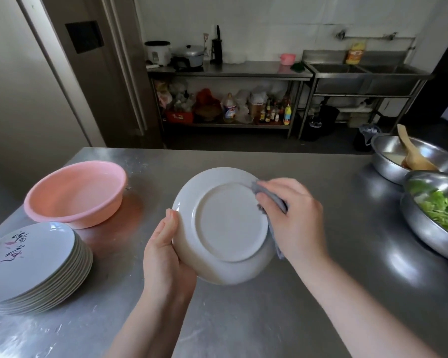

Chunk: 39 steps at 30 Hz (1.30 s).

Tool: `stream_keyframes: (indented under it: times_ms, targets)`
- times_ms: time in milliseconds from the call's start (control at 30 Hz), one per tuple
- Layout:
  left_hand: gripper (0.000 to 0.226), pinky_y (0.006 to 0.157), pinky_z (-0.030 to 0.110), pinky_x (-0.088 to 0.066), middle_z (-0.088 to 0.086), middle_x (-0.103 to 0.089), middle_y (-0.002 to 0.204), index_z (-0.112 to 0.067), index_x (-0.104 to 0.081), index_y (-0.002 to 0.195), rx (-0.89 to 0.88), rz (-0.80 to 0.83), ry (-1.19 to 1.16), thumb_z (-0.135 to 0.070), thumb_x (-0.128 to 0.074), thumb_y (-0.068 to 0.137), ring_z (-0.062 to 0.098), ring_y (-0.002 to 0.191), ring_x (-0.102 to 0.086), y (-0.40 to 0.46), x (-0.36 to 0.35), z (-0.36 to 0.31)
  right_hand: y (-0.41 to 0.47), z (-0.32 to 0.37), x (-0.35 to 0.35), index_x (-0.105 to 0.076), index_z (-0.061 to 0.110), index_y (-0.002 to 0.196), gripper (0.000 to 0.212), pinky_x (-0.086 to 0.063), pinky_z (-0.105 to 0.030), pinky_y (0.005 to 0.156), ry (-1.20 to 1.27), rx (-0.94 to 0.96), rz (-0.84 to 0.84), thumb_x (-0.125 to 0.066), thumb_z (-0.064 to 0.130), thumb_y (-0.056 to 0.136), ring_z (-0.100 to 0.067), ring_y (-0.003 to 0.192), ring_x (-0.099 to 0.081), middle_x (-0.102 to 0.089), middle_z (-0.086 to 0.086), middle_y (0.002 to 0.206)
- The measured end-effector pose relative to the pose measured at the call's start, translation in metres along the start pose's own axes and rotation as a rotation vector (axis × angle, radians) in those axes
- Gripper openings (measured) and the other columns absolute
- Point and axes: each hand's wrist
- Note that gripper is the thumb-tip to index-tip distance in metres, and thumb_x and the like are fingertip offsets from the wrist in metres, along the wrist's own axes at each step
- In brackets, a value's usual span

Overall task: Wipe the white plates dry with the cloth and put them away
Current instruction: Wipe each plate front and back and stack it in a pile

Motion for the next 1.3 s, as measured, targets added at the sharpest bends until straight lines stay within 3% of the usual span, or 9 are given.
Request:
stream_keyframes:
  times_ms: [233, 300, 433, 533, 633, 833, 1000, 1100, 1300]
  targets:
    - [0.024, 0.092, 0.037, -0.049, -0.002, -0.074, 0.109, -0.014, -0.077, 0.092, 0.033, -0.039, 0.016, -0.031, -0.060, 0.091, 0.011, 0.101, -0.069, 0.001, 0.009, 0.006, -0.030, -0.015, -0.011, -0.076, 0.019, 0.100, 0.023, -0.043, -0.008, 0.084, 0.167, -0.126, 0.001, -0.073, 0.006, 0.082, 0.000, 0.097, -0.062, -0.067, 0.012, 0.103]
    - [0.022, 0.081, 0.031, -0.049, -0.010, -0.074, 0.090, -0.018, -0.070, 0.082, -0.044, -0.008, 0.091, -0.030, -0.058, 0.095, 0.006, 0.082, -0.069, 0.001, 0.007, 0.006, -0.025, -0.017, -0.006, -0.076, 0.023, 0.097, 0.024, -0.046, -0.010, 0.082, 0.242, -0.174, -0.033, -0.074, 0.006, 0.080, 0.000, 0.096, -0.063, -0.068, 0.015, 0.100]
    - [0.023, 0.055, 0.013, -0.040, -0.013, -0.060, 0.064, -0.022, -0.063, 0.067, -0.435, 0.057, 0.493, -0.035, -0.063, 0.087, 0.001, 0.059, -0.051, 0.001, 0.000, 0.003, -0.029, -0.029, 0.002, -0.075, 0.022, 0.091, 0.023, -0.043, -0.007, 0.078, 0.164, -0.168, -0.055, -0.078, 0.007, 0.074, 0.001, 0.092, -0.063, -0.068, 0.015, 0.096]
    - [0.018, 0.055, 0.008, -0.035, -0.017, -0.058, 0.064, -0.028, -0.060, 0.070, -0.737, 0.159, 0.910, -0.032, -0.061, 0.088, -0.002, 0.060, -0.050, 0.007, 0.005, 0.009, -0.043, -0.043, 0.005, -0.074, 0.024, 0.087, 0.024, -0.042, -0.005, 0.076, 0.149, -0.232, -0.025, -0.079, 0.005, 0.073, 0.001, 0.089, -0.064, -0.068, 0.017, 0.092]
    - [0.015, 0.056, 0.008, -0.034, -0.016, -0.058, 0.064, -0.017, -0.068, 0.080, -0.995, 0.238, 1.256, -0.027, -0.061, 0.089, 0.005, 0.065, -0.052, 0.025, 0.008, 0.013, -0.056, -0.053, 0.007, -0.074, 0.027, 0.085, 0.025, -0.045, -0.008, 0.075, 0.160, -0.271, -0.022, -0.080, 0.006, 0.073, -0.001, 0.088, -0.065, -0.068, 0.020, 0.092]
    - [0.026, 0.042, 0.026, -0.048, -0.006, -0.070, 0.065, -0.013, -0.077, 0.080, -1.336, 0.524, 1.376, -0.027, -0.057, 0.089, 0.017, 0.054, -0.066, 0.075, -0.009, 0.030, -0.048, -0.058, 0.007, -0.075, 0.028, 0.086, 0.024, -0.047, -0.010, 0.075, 0.189, -0.304, -0.024, -0.079, 0.008, 0.074, -0.002, 0.090, -0.065, -0.069, 0.018, 0.093]
    - [0.027, 0.041, 0.023, -0.048, -0.007, -0.071, 0.063, -0.012, -0.077, 0.079, -1.342, 0.540, 1.403, -0.027, -0.057, 0.088, 0.015, 0.054, -0.067, 0.109, -0.010, 0.061, -0.041, -0.063, 0.004, -0.075, 0.027, 0.086, 0.024, -0.045, -0.007, 0.070, 0.206, -0.280, -0.021, -0.078, 0.006, 0.074, -0.002, 0.088, -0.065, -0.068, 0.018, 0.092]
    - [0.013, 0.040, 0.020, -0.046, -0.006, -0.071, 0.062, -0.010, -0.077, 0.077, -1.352, 0.573, 1.420, -0.021, -0.071, 0.081, 0.014, 0.054, -0.068, 0.124, -0.010, 0.077, -0.039, -0.072, 0.001, -0.075, 0.027, 0.085, 0.025, -0.044, -0.006, 0.070, 0.217, -0.312, -0.025, -0.078, 0.005, 0.075, -0.003, 0.088, -0.065, -0.069, 0.016, 0.092]
    - [0.011, 0.042, 0.016, -0.043, -0.005, -0.074, 0.069, -0.011, -0.078, 0.079, -1.260, 0.608, 1.481, -0.019, -0.075, 0.072, 0.015, 0.058, -0.070, 0.143, 0.000, 0.090, -0.034, -0.080, -0.003, -0.075, 0.028, 0.085, 0.024, -0.050, -0.013, 0.071, 0.236, -0.343, -0.017, -0.078, 0.006, 0.074, -0.005, 0.085, -0.067, -0.069, 0.016, 0.092]
Point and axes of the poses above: each hand's wrist, its own y-axis towards the middle knuckle, its own x-axis out of the back of the hand, z = x × y
